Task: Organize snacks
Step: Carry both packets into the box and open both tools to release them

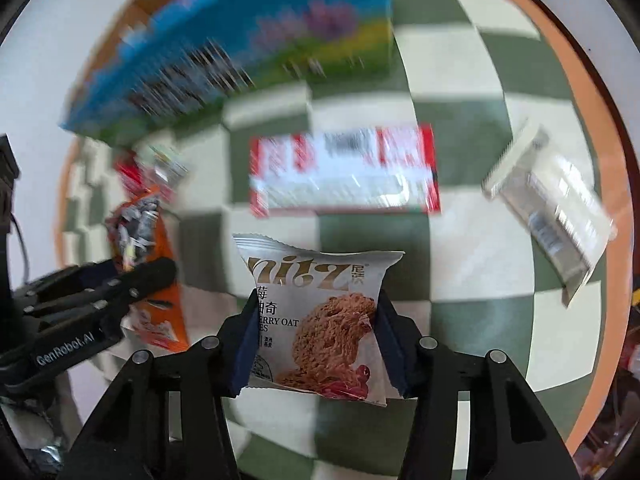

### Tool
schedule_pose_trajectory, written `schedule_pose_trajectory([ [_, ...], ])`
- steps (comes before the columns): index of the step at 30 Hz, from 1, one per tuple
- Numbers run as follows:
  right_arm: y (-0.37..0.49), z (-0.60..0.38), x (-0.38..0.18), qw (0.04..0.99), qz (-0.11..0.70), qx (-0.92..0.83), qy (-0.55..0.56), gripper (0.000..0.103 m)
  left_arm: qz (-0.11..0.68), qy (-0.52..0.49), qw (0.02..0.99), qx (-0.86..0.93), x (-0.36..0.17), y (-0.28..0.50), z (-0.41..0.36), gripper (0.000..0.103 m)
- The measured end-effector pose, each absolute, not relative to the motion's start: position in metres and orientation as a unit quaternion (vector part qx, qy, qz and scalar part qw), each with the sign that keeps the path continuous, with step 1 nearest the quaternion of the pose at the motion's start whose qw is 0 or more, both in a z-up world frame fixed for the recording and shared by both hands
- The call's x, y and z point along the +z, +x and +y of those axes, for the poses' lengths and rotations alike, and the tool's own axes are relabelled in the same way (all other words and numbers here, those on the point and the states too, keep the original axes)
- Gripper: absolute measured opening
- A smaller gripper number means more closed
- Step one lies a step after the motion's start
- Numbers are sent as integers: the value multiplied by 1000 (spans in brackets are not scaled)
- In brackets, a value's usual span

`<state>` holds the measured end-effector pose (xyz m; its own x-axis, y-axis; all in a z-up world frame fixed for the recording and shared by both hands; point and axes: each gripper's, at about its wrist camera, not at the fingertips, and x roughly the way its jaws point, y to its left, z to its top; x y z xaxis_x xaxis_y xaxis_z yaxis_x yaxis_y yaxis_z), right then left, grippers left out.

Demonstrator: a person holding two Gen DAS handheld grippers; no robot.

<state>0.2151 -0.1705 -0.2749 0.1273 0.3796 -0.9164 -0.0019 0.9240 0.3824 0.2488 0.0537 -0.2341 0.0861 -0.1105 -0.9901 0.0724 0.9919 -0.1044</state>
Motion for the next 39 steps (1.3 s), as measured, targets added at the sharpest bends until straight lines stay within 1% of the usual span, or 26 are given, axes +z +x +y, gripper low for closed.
schedule_pose_trajectory([
  [4,238,-167,-213,770,597,156,162,55,627,-37,774,-79,-164,276,62,50],
  [7,265,-154,-171,792,561,174,167,55,595,-46,798,-79,-123,309,75,50],
  [11,303,-150,-135,815,528,181,155,55,566,-31,822,-55,-95,356,84,50],
  [16,359,-126,-135,826,519,171,139,55,574,-20,818,-24,-112,401,100,50],
  [20,390,-111,-160,821,533,158,125,55,595,-19,804,5,-141,431,117,50],
  [26,412,-92,-198,815,552,147,98,55,625,-10,780,21,-195,449,126,50],
  [31,419,-83,-230,799,576,148,85,56,650,-32,759,18,-221,447,133,52],
  [33,420,-84,-245,786,593,151,92,59,661,-37,749,18,-231,445,134,52],
  [34,420,-85,-249,784,596,150,92,68,665,-38,745,21,-236,443,135,53],
  [35,421,-85,-251,782,599,150,90,79,664,-33,746,26,-238,441,135,54],
  [37,421,-87,-253,781,600,147,88,84,659,-30,751,25,-237,439,133,68],
  [38,421,-88,-252,781,600,146,87,85,656,-30,754,20,-235,438,131,70],
  [39,421,-90,-250,782,600,144,88,85,654,-30,756,19,-235,438,129,78],
])
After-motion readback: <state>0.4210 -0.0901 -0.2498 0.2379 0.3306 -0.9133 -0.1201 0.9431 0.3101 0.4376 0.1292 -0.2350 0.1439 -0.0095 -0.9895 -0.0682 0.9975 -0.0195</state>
